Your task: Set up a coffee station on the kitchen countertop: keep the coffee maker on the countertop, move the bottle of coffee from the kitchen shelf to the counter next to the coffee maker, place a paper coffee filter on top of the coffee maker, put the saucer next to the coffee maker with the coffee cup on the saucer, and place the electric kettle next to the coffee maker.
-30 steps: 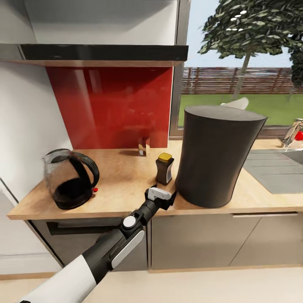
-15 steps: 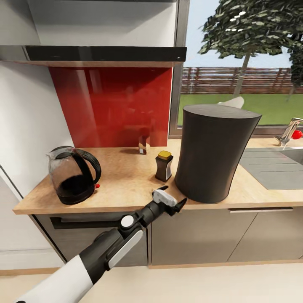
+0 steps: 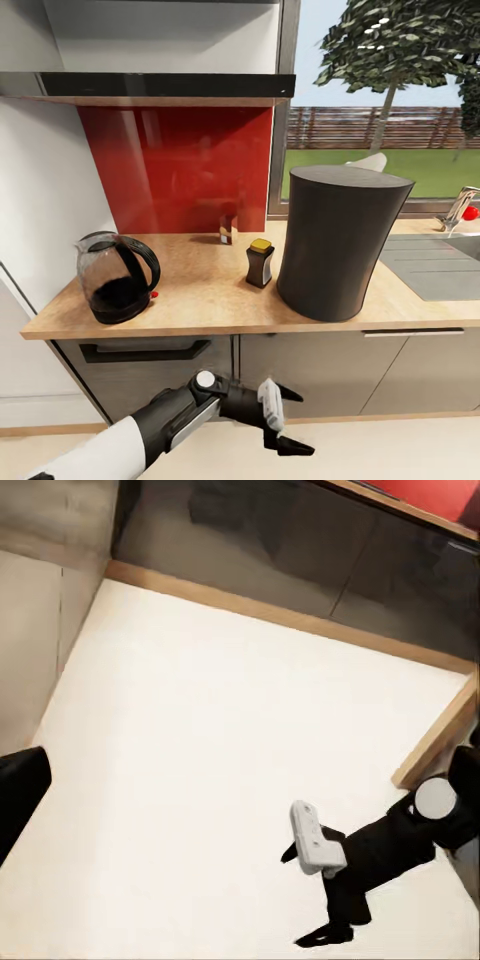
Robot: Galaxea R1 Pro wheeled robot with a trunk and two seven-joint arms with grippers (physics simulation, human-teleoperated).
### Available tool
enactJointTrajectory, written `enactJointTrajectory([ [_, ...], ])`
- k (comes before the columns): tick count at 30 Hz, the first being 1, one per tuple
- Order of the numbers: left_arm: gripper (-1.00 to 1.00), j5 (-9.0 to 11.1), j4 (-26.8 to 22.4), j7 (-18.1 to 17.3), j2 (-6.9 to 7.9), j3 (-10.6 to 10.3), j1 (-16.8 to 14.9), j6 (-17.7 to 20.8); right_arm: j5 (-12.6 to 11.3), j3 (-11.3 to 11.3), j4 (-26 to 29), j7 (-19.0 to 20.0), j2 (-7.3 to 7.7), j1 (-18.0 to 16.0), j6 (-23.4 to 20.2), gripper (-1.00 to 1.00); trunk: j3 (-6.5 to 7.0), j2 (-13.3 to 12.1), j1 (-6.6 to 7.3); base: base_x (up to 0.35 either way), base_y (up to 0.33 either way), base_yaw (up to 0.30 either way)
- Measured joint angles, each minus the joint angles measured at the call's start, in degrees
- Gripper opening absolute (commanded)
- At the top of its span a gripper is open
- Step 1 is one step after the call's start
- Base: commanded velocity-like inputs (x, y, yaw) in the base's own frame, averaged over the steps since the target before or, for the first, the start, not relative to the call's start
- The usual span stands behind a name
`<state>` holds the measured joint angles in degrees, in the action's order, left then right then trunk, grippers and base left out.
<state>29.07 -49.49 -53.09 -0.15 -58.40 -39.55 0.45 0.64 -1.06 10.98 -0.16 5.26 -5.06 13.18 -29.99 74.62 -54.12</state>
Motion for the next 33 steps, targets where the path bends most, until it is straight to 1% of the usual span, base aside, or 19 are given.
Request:
enactJointTrajectory([
  [1, 1.00, 0.1, 2.8, -0.3, 0.04, -0.7, 1.0, -0.4, 0.0, 0.0, 0.0, 0.0, 0.00, 0.0, 0.0, 1.00, 0.00, 0.0, 0.00, 0.000, 0.000, 0.000],
  [2, 1.00, 0.2, 2.9, -0.3, 0.03, -0.7, 1.1, -0.5, 0.0, 0.0, 0.0, 0.0, 0.00, 0.0, 0.0, 1.00, 0.01, 0.0, 0.00, 0.000, 0.000, 0.000],
  [6, 1.00, 0.4, 10.9, -0.7, 0.30, -1.4, 4.6, -3.8, 0.0, 0.0, 0.0, 0.0, 0.00, 0.0, 0.0, 1.00, 0.00, 0.0, 0.00, 0.000, 0.000, 0.000],
  [8, 1.00, 0.4, 17.3, -2.3, 0.46, -1.5, 7.1, -5.7, 0.0, 0.0, 0.0, 0.0, 0.00, 0.0, 0.0, 1.00, -0.01, 0.0, 0.00, 0.000, 0.000, 0.000],
  [12, 1.00, 0.5, 27.9, -4.7, 0.74, -1.4, 9.8, -8.4, 0.0, 0.0, 0.0, 0.0, 0.00, 0.0, 0.0, 1.00, 0.00, 0.0, 0.00, 0.000, 0.000, 0.000],
  [13, 1.00, 0.6, 30.0, -4.9, 0.75, -1.2, 10.2, -8.7, 0.0, 0.0, 0.0, 0.0, 0.00, 0.0, 0.0, 1.00, 0.00, 0.0, 0.00, 0.000, 0.000, 0.000],
  [14, 1.00, 0.6, 33.9, -5.1, 0.86, -0.3, 11.2, -9.2, 0.0, 0.0, 0.0, 0.0, 0.00, 0.0, 0.0, 1.00, 0.00, 0.0, 0.00, 0.000, 0.000, 0.000],
  [16, 1.00, 0.7, 37.7, -5.3, 0.94, 1.8, 12.2, -9.8, 0.0, 0.0, 0.0, 0.0, 0.03, 0.0, 0.0, 1.00, 0.00, 0.0, 0.00, 0.000, 0.000, 0.000],
  [17, 1.00, 0.7, 40.8, -5.4, 1.24, 5.1, 13.0, -10.2, -0.1, 0.0, 0.0, 0.0, 0.05, 0.0, 0.0, 1.00, 0.00, 0.0, 0.00, 0.000, 0.000, 0.000],
  [19, 1.00, 0.7, 43.4, -5.5, 1.96, 9.8, 13.9, -10.6, -0.1, 0.0, 0.0, 0.0, 0.08, 0.0, 0.0, 1.00, 0.00, 0.0, 0.00, 0.000, 0.000, 0.000],
  [20, 1.00, 0.6, 45.4, -5.6, 3.74, 16.1, 15.6, -10.9, -0.1, 0.1, 0.0, 0.0, 0.10, 0.0, 0.0, 1.00, 0.00, 0.0, 0.00, 0.000, 0.000, 0.000],
  [21, 1.00, 0.6, 46.1, -5.6, 4.55, 18.0, 16.4, -11.0, -0.1, 0.1, 0.0, -0.1, 0.11, 0.0, 0.0, 1.00, 0.00, 0.0, 0.00, 0.000, 0.000, 0.000],
  [22, 1.00, 0.5, 46.8, -5.3, 6.17, 21.2, 18.1, -11.1, -0.1, 0.1, 0.0, -0.1, 0.14, 0.0, 0.0, 1.00, 0.00, 0.0, 0.00, 0.000, 0.000, 0.000],
  [24, 1.00, 0.6, 47.6, -4.3, 8.24, 23.8, 19.4, -11.1, -0.1, 0.1, 0.0, -0.1, 0.16, 0.0, 0.0, 1.00, 0.00, 0.0, 0.00, 0.000, 0.000, 0.000],
  [25, 1.00, 0.7, 47.8, -2.4, 10.02, 25.5, 20.4, -11.1, -0.1, 0.1, 0.0, -0.1, 0.22, 0.0, 0.0, 1.00, 0.00, 0.0, 0.00, 0.000, 0.000, 0.000],
  [28, 1.00, 0.8, 47.9, -0.7, 11.38, 29.6, 21.3, -11.0, -0.1, 0.1, 0.0, -0.1, 0.41, 0.0, 0.0, 1.00, 0.01, 0.0, 0.00, 0.000, 0.000, 0.000],
  [29, 1.00, 1.0, 47.9, 0.5, 12.46, 37.3, 21.9, -10.9, -0.1, 0.1, 0.1, -0.1, 0.60, 0.0, 0.0, 1.00, 0.01, 0.0, 0.00, 0.000, 0.000, 0.000],
  [30, 1.00, 1.0, 48.0, 0.8, 12.91, 39.8, 22.3, -10.8, -0.1, 0.2, 0.1, -0.1, 0.70, 0.0, 0.0, 1.00, 0.01, 0.0, 0.00, 0.000, 0.000, 0.000],
  [33, 1.00, 1.0, 48.0, 1.2, 13.24, 42.0, 22.9, -10.8, -0.1, 0.2, 0.1, -0.1, 0.83, 0.0, 0.0, 1.00, 0.01, 0.0, 0.00, 0.000, 0.000, 0.000],
])
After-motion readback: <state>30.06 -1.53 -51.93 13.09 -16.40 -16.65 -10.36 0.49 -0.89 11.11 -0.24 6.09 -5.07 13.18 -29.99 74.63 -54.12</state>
